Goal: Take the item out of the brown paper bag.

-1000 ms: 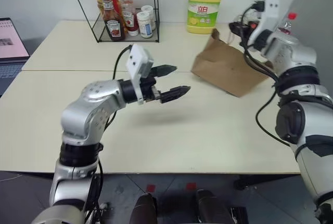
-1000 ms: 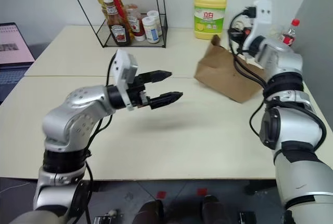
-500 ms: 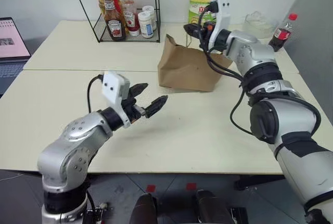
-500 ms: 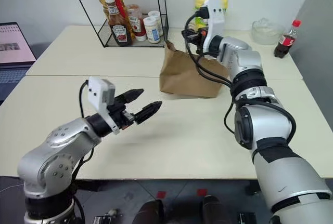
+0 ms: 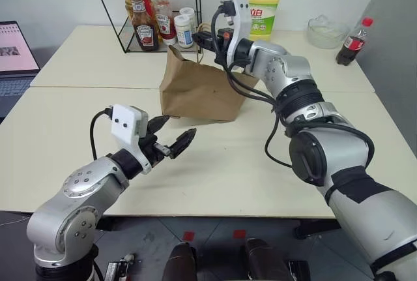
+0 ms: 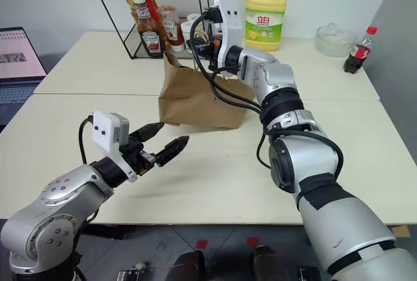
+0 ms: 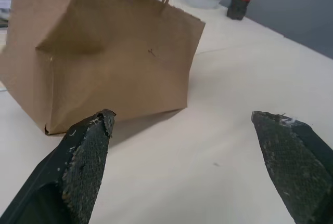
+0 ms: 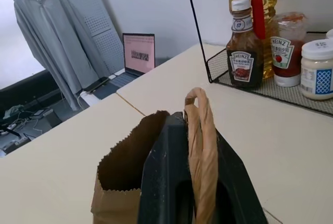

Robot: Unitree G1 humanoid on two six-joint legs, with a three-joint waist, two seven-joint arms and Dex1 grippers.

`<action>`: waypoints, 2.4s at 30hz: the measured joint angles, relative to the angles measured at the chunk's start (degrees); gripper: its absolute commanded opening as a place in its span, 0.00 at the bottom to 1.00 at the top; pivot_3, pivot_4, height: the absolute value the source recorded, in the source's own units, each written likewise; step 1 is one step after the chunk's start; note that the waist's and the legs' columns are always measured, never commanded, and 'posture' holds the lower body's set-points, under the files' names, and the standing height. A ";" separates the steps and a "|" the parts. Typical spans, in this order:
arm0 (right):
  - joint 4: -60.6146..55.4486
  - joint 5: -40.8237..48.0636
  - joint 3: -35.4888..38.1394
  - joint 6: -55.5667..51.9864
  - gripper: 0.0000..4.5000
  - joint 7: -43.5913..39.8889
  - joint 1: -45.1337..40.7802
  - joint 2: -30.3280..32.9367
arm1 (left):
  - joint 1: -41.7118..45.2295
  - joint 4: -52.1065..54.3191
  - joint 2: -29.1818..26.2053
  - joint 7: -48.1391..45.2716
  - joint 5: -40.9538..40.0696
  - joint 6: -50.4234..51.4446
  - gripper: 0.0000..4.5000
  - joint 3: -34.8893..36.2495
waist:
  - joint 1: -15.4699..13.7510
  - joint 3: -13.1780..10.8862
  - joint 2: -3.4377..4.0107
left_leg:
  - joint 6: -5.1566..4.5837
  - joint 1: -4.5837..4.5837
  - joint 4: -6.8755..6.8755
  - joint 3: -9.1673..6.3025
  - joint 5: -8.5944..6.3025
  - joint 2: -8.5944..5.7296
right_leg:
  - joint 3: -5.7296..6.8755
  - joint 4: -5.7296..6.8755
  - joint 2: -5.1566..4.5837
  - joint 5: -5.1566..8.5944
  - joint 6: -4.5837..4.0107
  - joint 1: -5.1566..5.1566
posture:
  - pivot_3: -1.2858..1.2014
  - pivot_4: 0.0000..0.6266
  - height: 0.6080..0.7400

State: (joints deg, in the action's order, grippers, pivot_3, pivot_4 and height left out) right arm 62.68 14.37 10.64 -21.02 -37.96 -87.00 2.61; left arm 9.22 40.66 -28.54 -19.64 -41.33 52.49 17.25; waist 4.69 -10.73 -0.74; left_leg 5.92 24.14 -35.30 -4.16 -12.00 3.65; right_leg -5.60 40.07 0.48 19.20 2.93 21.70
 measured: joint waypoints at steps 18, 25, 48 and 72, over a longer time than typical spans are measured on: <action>2.71 -4.01 -2.83 8.92 0.09 7.28 0.69 -5.25 | 2.16 -3.04 -0.09 0.77 0.09 -2.93 1.00 -1.59 | 0.05 0.01 -0.02 | 0.00 0.00 0.01 0.00 0.00 0.02 | 0.00 0.01 0.01 0.00 0.00 0.01 | 0.52 0.24 1.00; 1.68 -4.06 -3.05 8.62 0.58 5.24 2.57 -6.18 | 0.88 -3.02 0.34 2.47 1.20 -4.28 1.00 -1.64 | 0.01 0.02 -0.03 | 0.00 -0.01 0.01 -0.01 0.00 0.02 | 0.02 0.01 0.01 0.00 0.00 0.00 | 0.52 0.24 1.00; -68.09 1.75 -10.09 -26.90 0.99 -1.21 40.16 17.39 | 36.85 -48.25 -17.49 -16.38 20.21 -23.15 1.00 -13.33 | -1.82 0.06 -0.10 | -0.19 0.01 -0.08 -0.13 -0.10 0.00 | 0.07 -0.03 0.11 0.00 0.00 -0.04 | 0.52 0.24 1.00; -88.95 0.36 -13.43 -29.66 0.99 13.91 59.81 18.85 | 69.57 -111.13 -3.80 -28.96 53.32 -57.89 1.00 -31.55 | -1.43 0.04 -0.14 | -0.20 0.53 -0.46 -0.25 -0.11 -0.03 | 0.15 0.02 0.15 0.01 0.02 0.25 | 0.52 0.24 1.00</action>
State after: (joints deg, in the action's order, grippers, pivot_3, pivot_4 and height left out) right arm -26.27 14.73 -2.79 -50.68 -24.05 -27.20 21.46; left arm 78.79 -70.47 -32.33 -48.60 11.99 -5.39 -14.30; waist 3.26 -10.69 -0.88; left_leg 5.73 24.67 -35.76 -4.41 -12.11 3.62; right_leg -5.45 40.09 0.62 19.21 2.95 21.95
